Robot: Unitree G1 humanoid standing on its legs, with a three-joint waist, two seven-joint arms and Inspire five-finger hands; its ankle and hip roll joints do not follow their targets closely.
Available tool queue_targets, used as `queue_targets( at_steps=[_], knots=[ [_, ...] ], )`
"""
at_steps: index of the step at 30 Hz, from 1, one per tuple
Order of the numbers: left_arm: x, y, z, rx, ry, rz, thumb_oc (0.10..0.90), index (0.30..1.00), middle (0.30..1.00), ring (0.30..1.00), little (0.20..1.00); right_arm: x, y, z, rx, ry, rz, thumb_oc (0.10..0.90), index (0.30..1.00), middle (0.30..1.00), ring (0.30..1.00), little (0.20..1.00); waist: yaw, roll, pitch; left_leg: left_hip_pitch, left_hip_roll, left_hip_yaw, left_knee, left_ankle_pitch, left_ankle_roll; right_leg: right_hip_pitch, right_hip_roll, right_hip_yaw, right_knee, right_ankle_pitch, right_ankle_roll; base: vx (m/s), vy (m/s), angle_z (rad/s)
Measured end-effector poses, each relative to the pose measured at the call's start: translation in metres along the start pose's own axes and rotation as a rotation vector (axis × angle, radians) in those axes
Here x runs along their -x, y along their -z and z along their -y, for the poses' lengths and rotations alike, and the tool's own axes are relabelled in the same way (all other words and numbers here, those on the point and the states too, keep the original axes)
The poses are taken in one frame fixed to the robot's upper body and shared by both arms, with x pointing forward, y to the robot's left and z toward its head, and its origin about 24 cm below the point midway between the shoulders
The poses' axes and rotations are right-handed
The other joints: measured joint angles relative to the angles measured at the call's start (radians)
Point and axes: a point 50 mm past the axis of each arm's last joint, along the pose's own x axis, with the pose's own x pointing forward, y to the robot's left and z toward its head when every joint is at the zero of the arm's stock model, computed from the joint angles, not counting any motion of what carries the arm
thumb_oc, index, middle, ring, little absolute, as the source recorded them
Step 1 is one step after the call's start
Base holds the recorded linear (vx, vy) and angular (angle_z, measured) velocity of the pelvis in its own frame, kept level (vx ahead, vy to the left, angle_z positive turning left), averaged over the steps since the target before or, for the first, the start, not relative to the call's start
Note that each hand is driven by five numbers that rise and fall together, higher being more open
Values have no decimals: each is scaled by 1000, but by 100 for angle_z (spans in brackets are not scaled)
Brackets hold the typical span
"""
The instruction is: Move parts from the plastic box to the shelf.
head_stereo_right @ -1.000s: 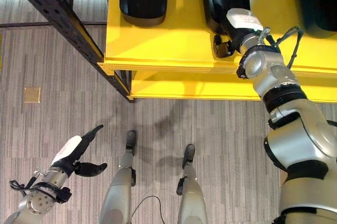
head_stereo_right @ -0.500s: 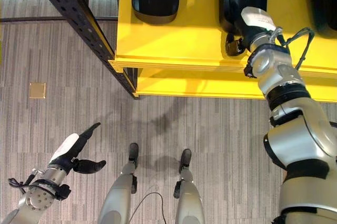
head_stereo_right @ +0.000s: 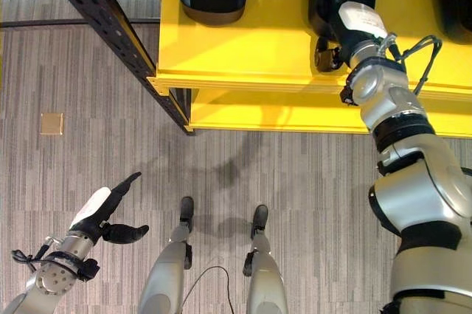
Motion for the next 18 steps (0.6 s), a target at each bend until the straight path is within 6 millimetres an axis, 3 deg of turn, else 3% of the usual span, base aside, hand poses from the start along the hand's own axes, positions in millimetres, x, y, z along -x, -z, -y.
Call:
queue_targets(
  at_steps=[9, 18],
  knots=[
    [0, 1, 0, 0, 1, -4, 900, 1000, 1000, 1000, 1000, -2, -5, 6, 59, -11, 18, 900, 1000, 1000, 1000, 1000, 0, 3, 4, 0, 0, 1, -3, 3, -2, -1, 0, 0, -4, 6, 4, 0, 0, 0],
    [0, 3, 0, -2, 0, -10, 900, 1000, 1000, 1000, 1000, -5, -13, 23, 174, -9, 41, 900, 1000, 1000, 1000, 1000, 0, 6, 21, -5, 0, 1, -5, 4, -6, -6, 1, 1, -5, 9, 2, 0, 0, 0]
  ],
)
